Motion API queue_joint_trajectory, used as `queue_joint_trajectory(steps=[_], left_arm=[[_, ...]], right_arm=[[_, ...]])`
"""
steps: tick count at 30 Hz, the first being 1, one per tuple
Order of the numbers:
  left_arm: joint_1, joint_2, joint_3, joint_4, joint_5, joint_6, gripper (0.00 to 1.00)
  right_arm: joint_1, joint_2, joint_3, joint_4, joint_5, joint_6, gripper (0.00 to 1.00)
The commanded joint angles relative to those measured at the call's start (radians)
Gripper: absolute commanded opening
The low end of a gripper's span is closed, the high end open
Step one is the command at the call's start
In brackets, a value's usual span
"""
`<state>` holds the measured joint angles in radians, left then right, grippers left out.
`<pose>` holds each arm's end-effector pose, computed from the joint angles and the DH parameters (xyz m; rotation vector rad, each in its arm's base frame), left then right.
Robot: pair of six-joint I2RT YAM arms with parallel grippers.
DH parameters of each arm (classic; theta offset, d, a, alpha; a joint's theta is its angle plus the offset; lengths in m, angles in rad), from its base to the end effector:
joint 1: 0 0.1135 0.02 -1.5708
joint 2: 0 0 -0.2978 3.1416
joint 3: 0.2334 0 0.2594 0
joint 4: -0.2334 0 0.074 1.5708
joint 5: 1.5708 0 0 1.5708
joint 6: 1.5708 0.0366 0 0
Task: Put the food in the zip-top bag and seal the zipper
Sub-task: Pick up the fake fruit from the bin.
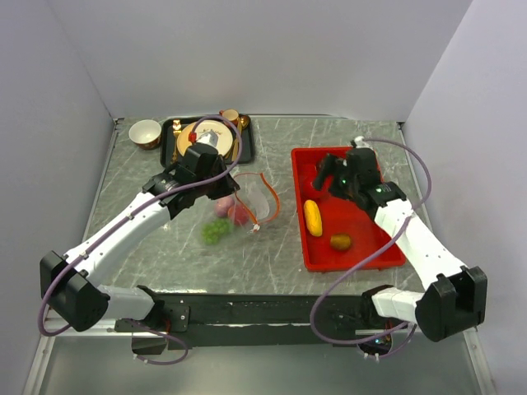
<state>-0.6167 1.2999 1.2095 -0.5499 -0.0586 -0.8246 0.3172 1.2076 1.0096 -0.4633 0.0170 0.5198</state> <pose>0.2343 -0.1635 0.3714 -0.2734 2.2933 -0.7141 0.2479 0.0807 0.3331 0.2387 2.2553 0.4330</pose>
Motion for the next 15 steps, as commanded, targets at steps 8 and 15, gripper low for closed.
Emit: queue_joint_trajectory(steps=[8, 15], left_arm=[[-0.003, 0.010, 0.009, 0.031, 0.000, 0.005, 0.01], [-0.003, 0.016, 0.013, 0.039, 0.011, 0.007, 0.01]], right_arm=[[-0.073, -0.046, -0.180, -0.227, 0.110, 0.032, 0.84], [-0.075, -0.121, -0.298, -0.204, 0.086, 0.311, 0.77]])
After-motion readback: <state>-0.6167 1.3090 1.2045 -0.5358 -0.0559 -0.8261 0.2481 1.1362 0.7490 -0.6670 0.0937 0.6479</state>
